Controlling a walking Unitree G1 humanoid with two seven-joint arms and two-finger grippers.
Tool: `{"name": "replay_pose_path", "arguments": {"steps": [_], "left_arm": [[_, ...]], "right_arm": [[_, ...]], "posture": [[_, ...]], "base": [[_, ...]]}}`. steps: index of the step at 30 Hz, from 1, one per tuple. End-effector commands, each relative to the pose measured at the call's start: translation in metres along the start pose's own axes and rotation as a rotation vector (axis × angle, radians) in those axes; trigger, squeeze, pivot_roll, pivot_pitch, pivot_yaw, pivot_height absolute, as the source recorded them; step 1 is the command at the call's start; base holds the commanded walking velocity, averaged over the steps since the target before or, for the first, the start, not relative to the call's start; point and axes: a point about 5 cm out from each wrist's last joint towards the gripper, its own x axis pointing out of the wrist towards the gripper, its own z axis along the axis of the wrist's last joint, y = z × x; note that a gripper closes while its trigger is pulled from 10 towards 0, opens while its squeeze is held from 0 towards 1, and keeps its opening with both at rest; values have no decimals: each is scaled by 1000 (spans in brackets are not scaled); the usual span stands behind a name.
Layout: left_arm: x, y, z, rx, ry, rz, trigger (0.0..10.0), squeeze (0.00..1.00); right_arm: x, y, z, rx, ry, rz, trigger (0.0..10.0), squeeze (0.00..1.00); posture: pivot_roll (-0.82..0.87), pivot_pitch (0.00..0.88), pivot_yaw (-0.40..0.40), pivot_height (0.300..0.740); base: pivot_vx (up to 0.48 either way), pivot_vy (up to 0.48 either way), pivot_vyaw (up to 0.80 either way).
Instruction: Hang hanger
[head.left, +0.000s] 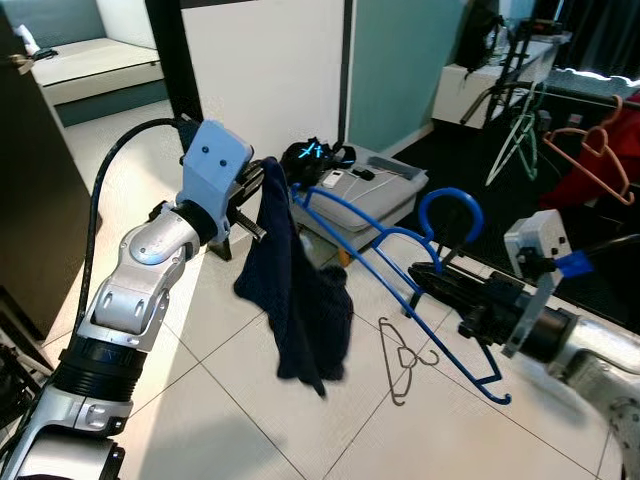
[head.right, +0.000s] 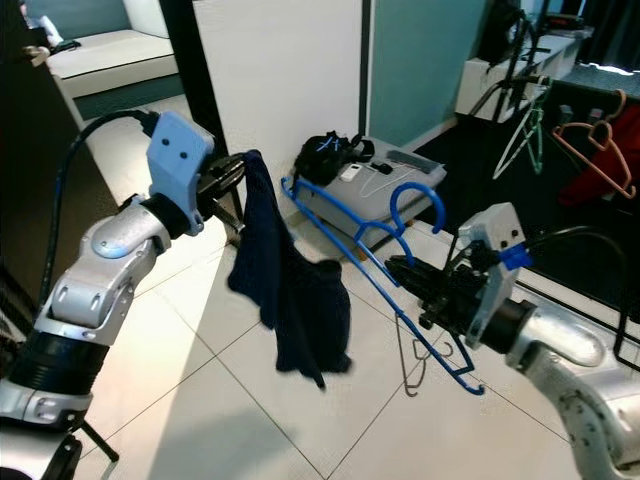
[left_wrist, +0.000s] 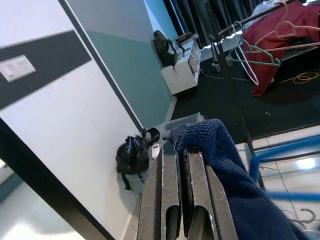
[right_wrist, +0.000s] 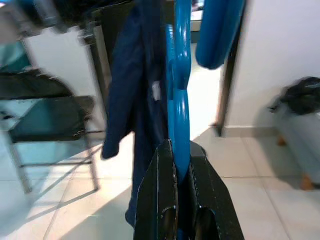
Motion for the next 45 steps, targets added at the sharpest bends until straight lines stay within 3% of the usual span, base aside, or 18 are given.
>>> {"name": "replay_pose_path", "arguments": {"steps": [1,3,6,12,16,17,34,39,45], "left_arm": [[2,5,7,43,-30,-10,10000,0],[2,6,11,66,-51,-51,10000,0],[2,6,11,66,-51,-51,10000,0],[-1,5,20,126,-104,-158,10000,0],[-1,5,20,126,-104,-158,10000,0],[-2,2,22,148,-121,-201,10000,0],[-1,-5,29,173,-165,-274,10000,0],[0,-5,35,168,-191,-273,10000,0],[3,-11,51,128,-259,-282,10000,0]], "right_arm": [[-3,3,4,-8,-3,30,10000,0],[-13,1,5,-19,35,76,10000,0],[-13,1,5,-19,35,76,10000,0],[-37,-11,13,-46,123,134,10000,0],[-37,-11,13,-46,123,134,10000,0],[-40,-13,15,-55,140,145,10000,0],[-32,-15,15,-91,140,146,10000,0],[-28,-19,8,-113,202,97,10000,0],[-18,-13,-8,-103,285,104,10000,0]], "posture": [[-87,0,41,740],[-87,0,40,740],[-87,0,40,740],[-84,0,35,740],[-84,0,35,740],[-82,0,34,740],[-78,0,33,740],[-81,0,34,740],[-78,0,31,740]], "base": [[0,0,0],[0,0,0],[0,0,0],[0,0,0],[0,0,0],[0,0,0],[0,0,0],[0,0,0],[0,0,0]]}}
